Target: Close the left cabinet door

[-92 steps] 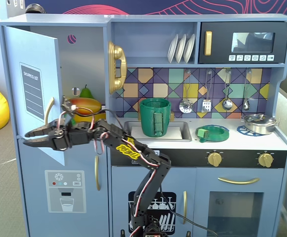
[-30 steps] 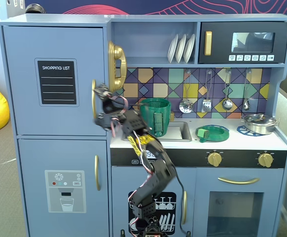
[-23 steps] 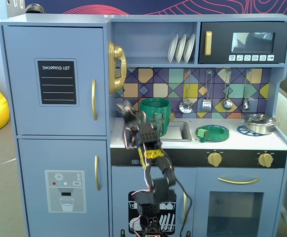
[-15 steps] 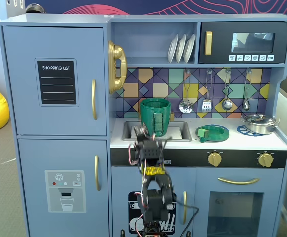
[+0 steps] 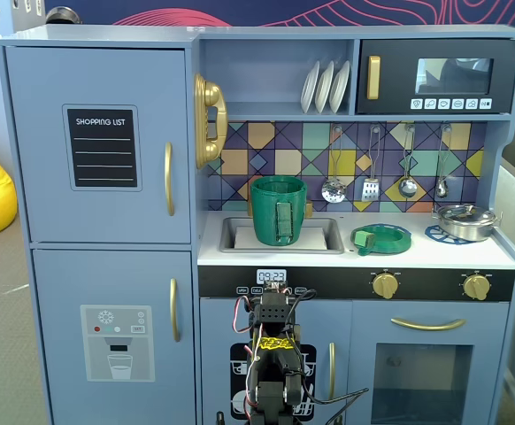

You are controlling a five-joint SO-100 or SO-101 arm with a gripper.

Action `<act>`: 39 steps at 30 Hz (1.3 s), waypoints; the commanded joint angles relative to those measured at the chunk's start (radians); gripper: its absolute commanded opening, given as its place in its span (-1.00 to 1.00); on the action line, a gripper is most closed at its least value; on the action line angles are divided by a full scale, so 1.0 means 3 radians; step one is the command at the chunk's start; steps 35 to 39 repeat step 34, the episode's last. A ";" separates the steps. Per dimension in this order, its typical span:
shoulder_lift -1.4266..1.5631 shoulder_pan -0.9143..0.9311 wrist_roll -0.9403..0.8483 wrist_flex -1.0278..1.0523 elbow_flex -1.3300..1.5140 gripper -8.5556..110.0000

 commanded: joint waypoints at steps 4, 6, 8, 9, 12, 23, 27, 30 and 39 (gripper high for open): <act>0.0015 0.0020 0.0307 0.0215 0.0378 -0.86; 0.0015 0.0036 0.0358 0.0220 0.0383 -0.86; 0.0015 0.0041 0.0394 0.0220 0.0383 -0.86; 0.0015 0.0036 0.0394 0.0220 0.0383 -0.86; 0.0015 0.0041 0.0404 0.0220 0.0383 -0.85; 0.0015 0.0041 0.0414 0.0220 0.0383 -0.84; 0.0015 0.0041 0.0414 0.0220 0.0383 -0.84; 0.0015 0.0046 0.0414 0.0220 0.0383 -0.84; 0.0015 0.0046 0.0414 0.0220 0.0383 -0.84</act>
